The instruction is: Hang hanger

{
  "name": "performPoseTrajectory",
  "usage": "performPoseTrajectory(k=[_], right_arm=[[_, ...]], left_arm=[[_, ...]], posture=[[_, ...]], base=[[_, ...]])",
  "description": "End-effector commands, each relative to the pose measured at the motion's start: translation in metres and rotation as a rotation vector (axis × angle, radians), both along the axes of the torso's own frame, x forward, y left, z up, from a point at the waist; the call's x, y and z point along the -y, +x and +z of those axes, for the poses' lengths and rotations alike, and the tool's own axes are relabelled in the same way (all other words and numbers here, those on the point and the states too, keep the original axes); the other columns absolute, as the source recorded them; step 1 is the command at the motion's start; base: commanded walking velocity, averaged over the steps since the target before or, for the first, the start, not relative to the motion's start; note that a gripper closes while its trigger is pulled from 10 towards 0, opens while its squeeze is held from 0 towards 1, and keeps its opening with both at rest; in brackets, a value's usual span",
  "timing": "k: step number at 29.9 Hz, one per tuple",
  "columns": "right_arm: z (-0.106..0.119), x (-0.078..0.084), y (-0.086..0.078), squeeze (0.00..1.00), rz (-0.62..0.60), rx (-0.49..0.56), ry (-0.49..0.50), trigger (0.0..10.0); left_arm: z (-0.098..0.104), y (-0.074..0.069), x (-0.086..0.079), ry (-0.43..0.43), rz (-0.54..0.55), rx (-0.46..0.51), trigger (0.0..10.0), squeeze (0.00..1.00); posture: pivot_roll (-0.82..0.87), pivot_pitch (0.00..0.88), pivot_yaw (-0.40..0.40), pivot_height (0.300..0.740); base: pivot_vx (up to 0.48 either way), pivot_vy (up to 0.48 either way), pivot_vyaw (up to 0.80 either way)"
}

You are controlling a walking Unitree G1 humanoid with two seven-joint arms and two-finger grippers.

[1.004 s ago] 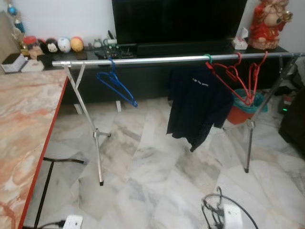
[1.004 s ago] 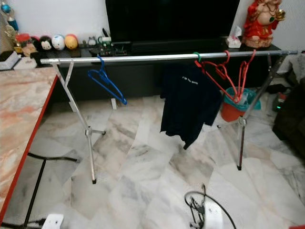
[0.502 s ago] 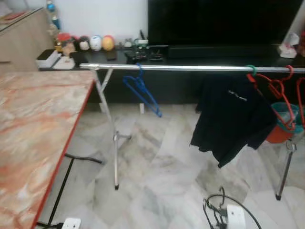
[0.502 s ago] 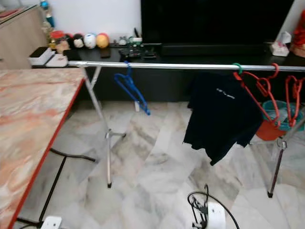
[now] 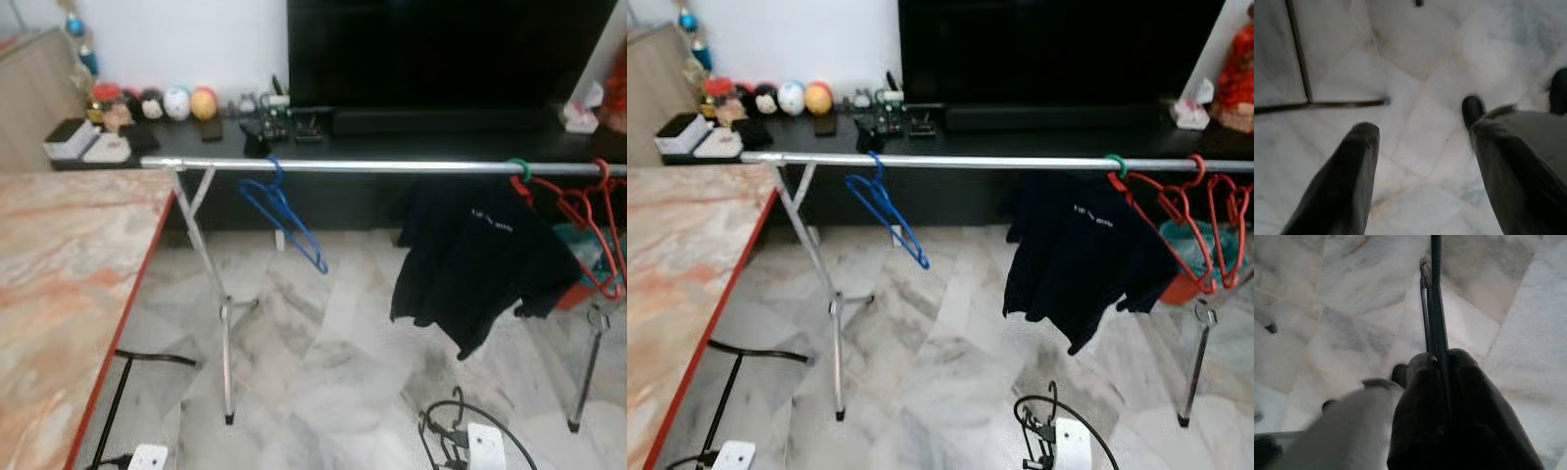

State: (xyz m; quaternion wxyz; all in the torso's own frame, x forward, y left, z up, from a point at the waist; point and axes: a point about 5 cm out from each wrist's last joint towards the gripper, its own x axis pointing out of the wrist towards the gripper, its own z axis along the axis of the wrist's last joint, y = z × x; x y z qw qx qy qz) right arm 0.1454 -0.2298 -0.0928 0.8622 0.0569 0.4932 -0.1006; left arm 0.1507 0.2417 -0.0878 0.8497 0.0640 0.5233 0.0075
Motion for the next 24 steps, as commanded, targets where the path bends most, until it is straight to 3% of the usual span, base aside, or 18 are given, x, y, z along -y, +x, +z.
performPoseTrajectory(k=[1, 14, 19, 24], right_arm=[[0.0031, -0.0005, 0.0082, 0.00, -0.002, 0.028, -0.002, 10.0], [0.0027, -0.0026, 0.0082, 0.00, 0.025, 0.025, -0.007, 10.0], [0.0015, -0.0050, 0.0064, 0.00, 0.033, 0.021, -0.004, 10.0], [0.0009, -0.0053, 0.0052, 0.00, 0.017, 0.019, -0.004, 10.0]], left_arm=[[-0.0004, -0.0041, -0.0046, 0.017, -0.003, -0.019, 10.0, 0.00], [-0.0002, -0.0038, -0.0050, 0.017, -0.007, -0.019, 10.0, 0.00], [-0.0003, -0.0039, -0.0049, 0.017, -0.006, -0.019, 10.0, 0.00], [-0.0004, -0.0041, -0.0048, 0.017, -0.004, -0.019, 10.0, 0.00]], posture=[[-0.07, 0.000, 0.018, 0.740], [-0.07, 0.000, 0.017, 0.740], [-0.07, 0.000, 0.016, 0.740], [-0.07, 0.000, 0.016, 0.740]], base=[[0.300, 0.000, 0.00], [0.297, 0.000, 0.00], [0.299, 0.000, 0.60], [0.293, 0.000, 0.00]])
